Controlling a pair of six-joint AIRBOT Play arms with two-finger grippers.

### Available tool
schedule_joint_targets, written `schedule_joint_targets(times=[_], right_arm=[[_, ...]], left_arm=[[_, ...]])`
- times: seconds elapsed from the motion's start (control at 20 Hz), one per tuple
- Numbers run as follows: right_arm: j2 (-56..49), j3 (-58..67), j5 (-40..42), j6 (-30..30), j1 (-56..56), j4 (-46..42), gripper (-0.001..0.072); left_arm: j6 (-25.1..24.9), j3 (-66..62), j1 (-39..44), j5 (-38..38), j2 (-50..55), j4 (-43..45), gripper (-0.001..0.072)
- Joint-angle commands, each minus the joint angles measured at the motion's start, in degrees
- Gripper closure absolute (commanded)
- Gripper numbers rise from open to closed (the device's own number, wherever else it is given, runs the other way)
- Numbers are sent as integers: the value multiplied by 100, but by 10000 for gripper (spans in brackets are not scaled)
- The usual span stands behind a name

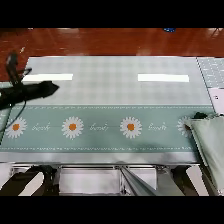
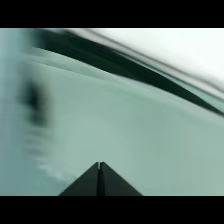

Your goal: Fold the shirts.

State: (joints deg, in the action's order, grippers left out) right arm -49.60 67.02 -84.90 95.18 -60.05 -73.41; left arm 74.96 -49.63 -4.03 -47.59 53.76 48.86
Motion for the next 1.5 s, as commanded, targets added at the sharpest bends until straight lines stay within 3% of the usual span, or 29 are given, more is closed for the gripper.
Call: schedule_joint_targets(times=[0.0, 0.15, 0.25, 0.35, 0.45, 0.6, 1.45], right_arm=[[-748, 911, 1432, -557, 1834, 2658, 687], [-1467, 1379, 2295, -798, 4736, 1617, 687], [-2046, 1397, 2487, -605, 6181, 398, 687], [-2726, 1397, 2159, -251, 7003, -938, 687], [-3357, 1397, 1731, 538, 7193, -1904, 687], [-3606, 1397, 1554, 616, 7154, -2186, 687], [-3600, 1397, 1585, 614, 7154, -2168, 687]], left_arm=[[-74, -1904, 219, -385, 802, -2, 692], [146, -3132, 925, -780, 1390, 234, 692], [216, -3211, 1504, -756, 1554, 1185, 692], [1069, -2734, 1818, -772, 1770, 2535, 691], [1471, -2131, 1746, -809, 1961, 2940, 690], [1952, -1908, 1532, -839, 2044, 2763, 690], [1923, -1908, 1515, -944, 2068, 2765, 690]])
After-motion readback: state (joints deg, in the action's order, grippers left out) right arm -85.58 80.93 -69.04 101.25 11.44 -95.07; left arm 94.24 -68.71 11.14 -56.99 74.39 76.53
